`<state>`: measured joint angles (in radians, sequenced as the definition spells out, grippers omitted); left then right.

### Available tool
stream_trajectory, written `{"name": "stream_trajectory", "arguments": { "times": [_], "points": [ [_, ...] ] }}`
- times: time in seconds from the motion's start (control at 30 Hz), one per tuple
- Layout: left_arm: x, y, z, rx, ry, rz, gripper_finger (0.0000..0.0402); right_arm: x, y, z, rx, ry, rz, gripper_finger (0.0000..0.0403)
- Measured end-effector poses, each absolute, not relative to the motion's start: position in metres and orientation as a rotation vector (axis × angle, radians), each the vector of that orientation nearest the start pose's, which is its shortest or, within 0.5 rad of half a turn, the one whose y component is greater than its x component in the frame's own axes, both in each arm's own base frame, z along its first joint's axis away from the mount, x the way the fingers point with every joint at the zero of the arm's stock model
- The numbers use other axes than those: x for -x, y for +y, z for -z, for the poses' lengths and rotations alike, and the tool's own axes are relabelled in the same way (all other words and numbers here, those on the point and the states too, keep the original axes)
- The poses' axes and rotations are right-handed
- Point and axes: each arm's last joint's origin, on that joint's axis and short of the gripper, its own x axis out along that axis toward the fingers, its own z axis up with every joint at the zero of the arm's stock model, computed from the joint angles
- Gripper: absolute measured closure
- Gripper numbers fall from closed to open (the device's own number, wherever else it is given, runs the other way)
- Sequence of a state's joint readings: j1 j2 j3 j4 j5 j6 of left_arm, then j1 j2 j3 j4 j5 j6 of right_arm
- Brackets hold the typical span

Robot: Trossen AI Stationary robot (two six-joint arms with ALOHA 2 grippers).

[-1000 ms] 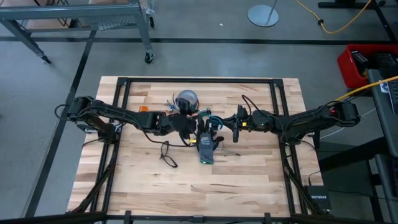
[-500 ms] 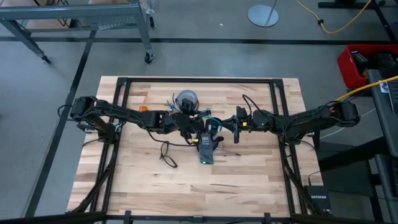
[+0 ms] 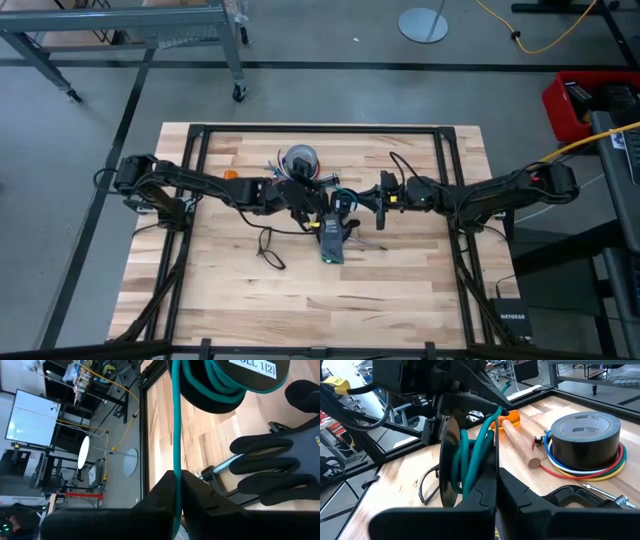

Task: Coil cords
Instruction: Uncoil the green wire from the black spool

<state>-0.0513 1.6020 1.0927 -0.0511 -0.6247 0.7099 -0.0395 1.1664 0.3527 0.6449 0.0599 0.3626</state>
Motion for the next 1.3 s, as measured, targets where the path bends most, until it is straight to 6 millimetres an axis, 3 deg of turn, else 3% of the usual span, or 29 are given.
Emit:
{"name": "stream_trajectory", "arguments": {
  "times": [0.37,0.6,0.73,0.9,1.07,1.2,1.3],
  "points": [
    [-0.359,-0.002,-0.273,-0.793,0.513,-0.420,0.0399,-0.220,-0.016,-0.184,-0.329,0.212,0.331,0.0401],
    [-0.362,-0.017,-0.277,-0.649,0.411,-0.192,0.0400,-0.220,-0.019,-0.189,-0.321,0.133,0.442,0.0401],
    [-0.358,-0.026,-0.266,-0.590,0.506,-0.147,0.0400,-0.221,-0.019,-0.195,-0.332,0.075,0.419,0.0401],
    [-0.342,-0.021,-0.248,-0.637,0.776,-0.310,0.0401,-0.223,-0.014,-0.197,-0.351,0.091,0.233,0.0401],
    [-0.327,-0.005,-0.239,-0.759,0.983,-0.542,0.0401,-0.223,-0.008,-0.192,-0.405,0.179,0.046,0.0401],
    [-0.325,0.012,-0.242,-0.787,0.997,-0.707,0.0401,-0.221,-0.007,-0.183,-0.435,0.275,0.027,0.0401],
    [-0.329,0.021,-0.252,-0.752,0.918,-0.761,0.0401,-0.217,-0.008,-0.171,-0.452,0.387,0.129,0.0401]
  ]
}}
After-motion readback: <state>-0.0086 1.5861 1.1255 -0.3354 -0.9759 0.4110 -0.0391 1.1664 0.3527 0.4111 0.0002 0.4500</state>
